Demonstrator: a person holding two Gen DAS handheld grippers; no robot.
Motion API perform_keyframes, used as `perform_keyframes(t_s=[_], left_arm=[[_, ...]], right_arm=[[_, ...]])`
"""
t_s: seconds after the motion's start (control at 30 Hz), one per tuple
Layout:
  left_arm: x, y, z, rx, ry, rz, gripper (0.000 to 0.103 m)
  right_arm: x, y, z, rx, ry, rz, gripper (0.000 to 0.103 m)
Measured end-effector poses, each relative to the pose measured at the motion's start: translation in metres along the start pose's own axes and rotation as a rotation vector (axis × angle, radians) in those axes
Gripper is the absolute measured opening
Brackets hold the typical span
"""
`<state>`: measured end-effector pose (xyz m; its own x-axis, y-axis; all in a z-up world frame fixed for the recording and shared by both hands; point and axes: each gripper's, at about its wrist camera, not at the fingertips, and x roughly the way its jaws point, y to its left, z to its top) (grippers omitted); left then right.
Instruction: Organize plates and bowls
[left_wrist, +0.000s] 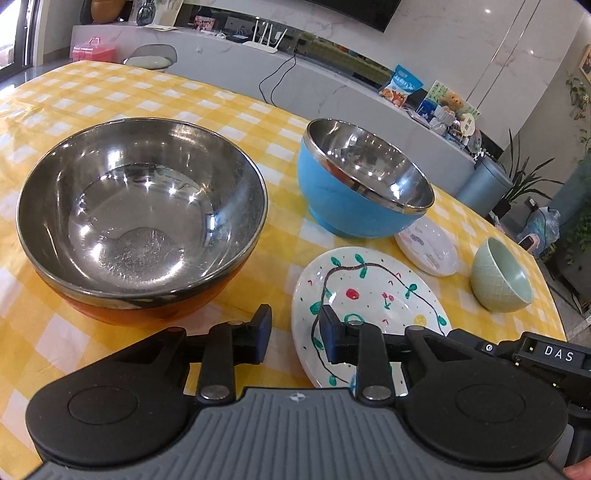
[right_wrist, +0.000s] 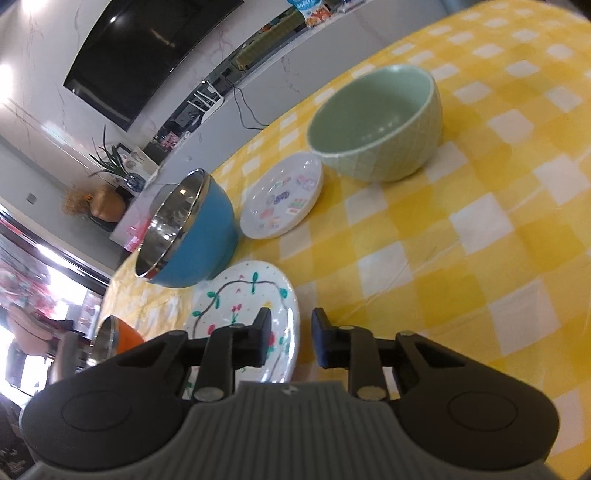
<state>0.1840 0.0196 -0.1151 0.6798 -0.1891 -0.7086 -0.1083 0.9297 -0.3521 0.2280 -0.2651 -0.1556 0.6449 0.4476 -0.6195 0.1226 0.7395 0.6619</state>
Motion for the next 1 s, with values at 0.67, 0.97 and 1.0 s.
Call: perform_keyframes(t_s=[0.67, 0.97, 1.0], left_arm=[[-0.005, 0.003, 0.000, -0.033, -0.035, -0.075, 0.012], [-0.020, 0.002, 0.003, -0.039, -0.060, -0.095, 0.012], [-0.023, 0.002, 0.003, -0.042, -0.062, -0.097, 0.012]], right_arm=[[-0.001, -0.001, -0.002, 0.016, -0.008, 0.000, 0.006], [-0.011, 0.001, -0.003, 0.044, -0.004, 0.023, 0.006], [-0.013, 0.001, -0.004, 0.044, -0.004, 0.024, 0.006]])
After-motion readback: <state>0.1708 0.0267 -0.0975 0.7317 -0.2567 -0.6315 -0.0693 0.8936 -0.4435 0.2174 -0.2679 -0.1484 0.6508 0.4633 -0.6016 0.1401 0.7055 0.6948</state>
